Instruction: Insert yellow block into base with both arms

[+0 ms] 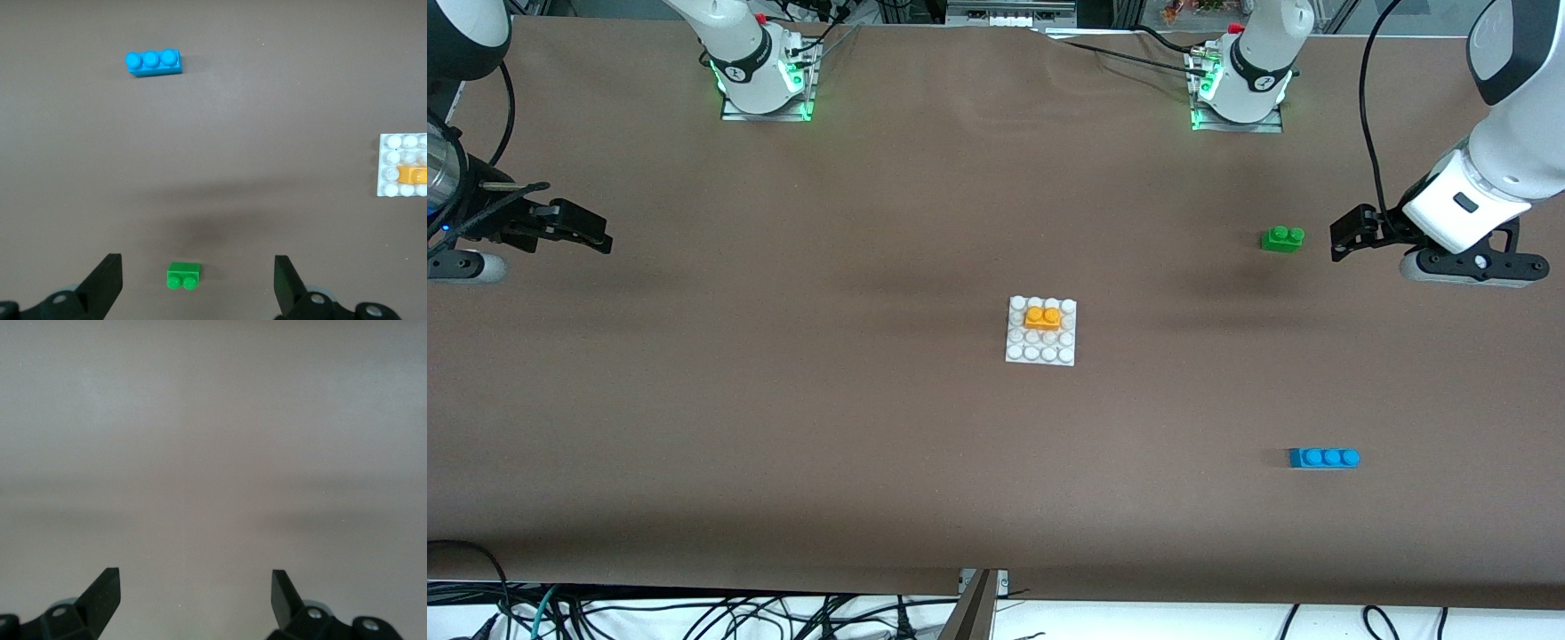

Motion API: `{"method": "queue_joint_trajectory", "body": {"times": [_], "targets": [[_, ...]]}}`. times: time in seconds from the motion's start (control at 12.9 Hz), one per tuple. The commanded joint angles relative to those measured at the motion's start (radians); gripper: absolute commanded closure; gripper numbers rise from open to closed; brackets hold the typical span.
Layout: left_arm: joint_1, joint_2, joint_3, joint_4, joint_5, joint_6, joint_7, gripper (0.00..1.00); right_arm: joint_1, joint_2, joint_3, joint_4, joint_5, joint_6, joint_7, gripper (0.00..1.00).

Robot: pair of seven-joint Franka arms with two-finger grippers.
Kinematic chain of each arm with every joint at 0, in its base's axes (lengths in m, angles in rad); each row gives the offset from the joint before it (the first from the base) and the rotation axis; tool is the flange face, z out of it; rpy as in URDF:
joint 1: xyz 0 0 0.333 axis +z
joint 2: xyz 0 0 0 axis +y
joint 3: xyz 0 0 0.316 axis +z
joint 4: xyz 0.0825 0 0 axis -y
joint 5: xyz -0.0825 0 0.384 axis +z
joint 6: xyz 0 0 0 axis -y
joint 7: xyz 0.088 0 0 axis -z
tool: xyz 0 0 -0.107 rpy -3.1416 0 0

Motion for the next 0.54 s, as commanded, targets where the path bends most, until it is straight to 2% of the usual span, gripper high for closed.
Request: {"method": "queue_joint_trajectory", "body": {"times": [0.0,0.15,0.46], "targets": [[-0.006,-0.007,0.011,0.006,-0.030,0.000,0.034,0.00,-0.004,-0.003,0.002,0.006,-0.002,-0.011,-0.013,0.00],[-0.006,-0.008,0.010,0.008,-0.035,-0.001,-0.025,0.00,-0.004,-0.003,0.002,0.006,-0.002,-0.011,-0.013,0.00],[-0.004,-0.008,0.010,0.008,-0.036,-0.001,-0.025,0.00,-0.004,-0.003,0.002,0.006,-0.002,-0.011,-0.015,0.00]]}}
